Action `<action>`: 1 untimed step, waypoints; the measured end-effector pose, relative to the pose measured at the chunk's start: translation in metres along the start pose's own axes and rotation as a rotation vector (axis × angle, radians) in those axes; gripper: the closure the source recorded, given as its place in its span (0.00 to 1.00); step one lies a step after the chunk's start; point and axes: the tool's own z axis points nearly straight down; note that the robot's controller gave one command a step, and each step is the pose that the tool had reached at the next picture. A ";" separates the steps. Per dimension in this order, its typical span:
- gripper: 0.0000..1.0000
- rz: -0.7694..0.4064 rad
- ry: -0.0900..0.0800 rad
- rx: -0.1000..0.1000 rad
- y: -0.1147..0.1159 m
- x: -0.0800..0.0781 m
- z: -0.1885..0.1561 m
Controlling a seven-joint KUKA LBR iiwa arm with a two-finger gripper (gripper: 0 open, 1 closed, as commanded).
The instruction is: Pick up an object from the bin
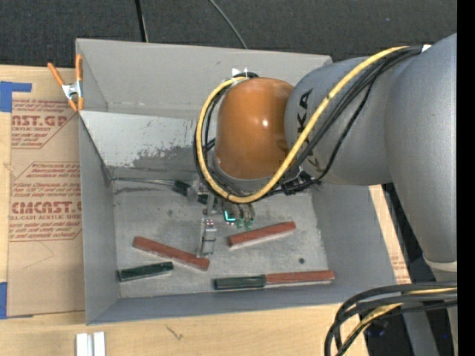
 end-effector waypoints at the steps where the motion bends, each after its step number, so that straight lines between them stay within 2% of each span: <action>1: 0.00 0.001 -0.007 -0.001 0.000 -0.002 -0.004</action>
Offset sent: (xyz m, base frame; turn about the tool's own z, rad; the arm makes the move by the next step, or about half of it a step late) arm -0.0502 0.0138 -0.0911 0.0086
